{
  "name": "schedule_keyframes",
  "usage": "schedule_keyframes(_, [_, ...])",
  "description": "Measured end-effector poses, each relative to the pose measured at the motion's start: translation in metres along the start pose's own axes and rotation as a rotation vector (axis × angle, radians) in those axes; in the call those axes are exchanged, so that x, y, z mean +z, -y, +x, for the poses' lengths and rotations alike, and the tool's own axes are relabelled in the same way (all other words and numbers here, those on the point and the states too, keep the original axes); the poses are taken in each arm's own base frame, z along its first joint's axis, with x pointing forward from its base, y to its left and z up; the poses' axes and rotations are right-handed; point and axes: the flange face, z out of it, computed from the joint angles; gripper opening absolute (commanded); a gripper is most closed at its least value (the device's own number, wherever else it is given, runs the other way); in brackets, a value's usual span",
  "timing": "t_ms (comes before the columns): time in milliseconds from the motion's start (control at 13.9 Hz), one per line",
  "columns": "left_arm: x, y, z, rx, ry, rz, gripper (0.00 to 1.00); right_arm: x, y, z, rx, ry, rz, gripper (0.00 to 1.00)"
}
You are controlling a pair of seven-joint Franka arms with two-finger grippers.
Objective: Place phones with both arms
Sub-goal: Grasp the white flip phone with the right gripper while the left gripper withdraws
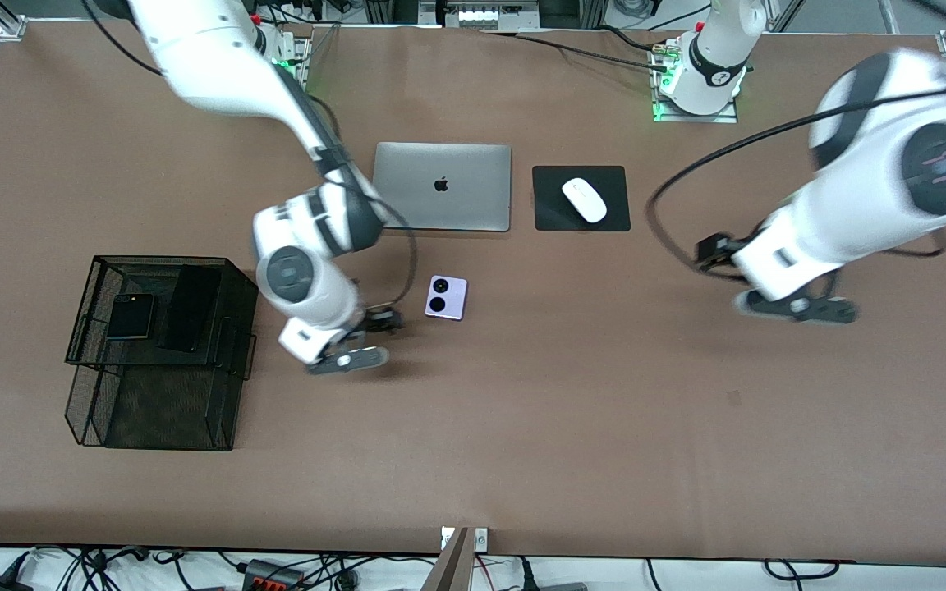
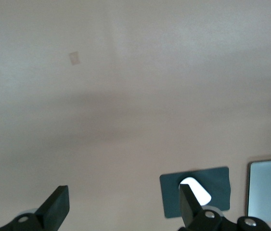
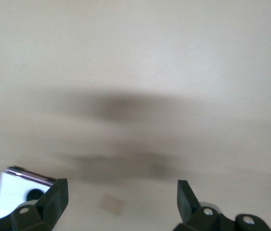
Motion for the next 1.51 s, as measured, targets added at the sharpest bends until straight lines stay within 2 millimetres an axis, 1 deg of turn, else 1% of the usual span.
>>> schedule_keyframes(144, [-0.027, 0.025, -0.022, 0.02, -0.05, 0.02, 1.0, 0.014, 0.029, -0.014, 0.065, 0.009, -0.007, 1.0])
schedule_keyframes(289, [-0.05, 0.044, -0.047, -0.011, -0.141, 0.034, 1.0, 0.018, 0.05, -0.024, 0.136, 0.013, -0.011, 1.0])
schedule_keyframes(433, [-0.06, 0.069, -0.074, -0.053, -0.195, 0.036, 1.0, 0.021, 0.071, -0.036, 0.182, 0.016, -0.013, 1.0])
schedule_keyframes(505, [-0.059, 0.078, -0.084, -0.061, -0.191, 0.034, 1.0, 0.025, 0.083, -0.042, 0.201, 0.015, -0.013, 1.0])
schedule_keyframes(577, [-0.059, 0.081, -0.089, -0.063, -0.188, 0.032, 1.0, 0.032, 0.093, -0.047, 0.216, 0.004, -0.008, 1.0])
schedule_keyframes(721, [-0.057, 0.078, -0.089, -0.057, -0.185, 0.031, 1.0, 0.052, 0.104, -0.052, 0.23, -0.013, -0.002, 1.0])
schedule_keyframes(866, [-0.056, 0.074, -0.088, -0.049, -0.184, 0.032, 1.0, 0.07, 0.107, -0.057, 0.237, -0.015, -0.005, 1.0])
schedule_keyframes(938, [-0.056, 0.074, -0.088, -0.049, -0.184, 0.032, 1.0, 0.076, 0.109, -0.058, 0.239, -0.012, -0.008, 1.0])
schedule_keyframes(1010, [-0.056, 0.075, -0.088, -0.052, -0.185, 0.032, 1.0, 0.079, 0.11, -0.06, 0.242, -0.009, -0.011, 1.0])
schedule_keyframes(1299, [-0.059, 0.077, -0.084, -0.055, -0.195, 0.032, 1.0, 0.082, 0.119, -0.067, 0.268, -0.006, -0.012, 1.0])
schedule_keyframes(1443, [-0.057, 0.079, -0.082, -0.058, -0.193, 0.032, 1.0, 0.083, 0.12, -0.068, 0.273, -0.006, -0.013, 1.0])
schedule_keyframes(1515, [-0.057, 0.081, -0.081, -0.062, -0.192, 0.031, 1.0, 0.083, 0.12, -0.068, 0.273, -0.006, -0.014, 0.93])
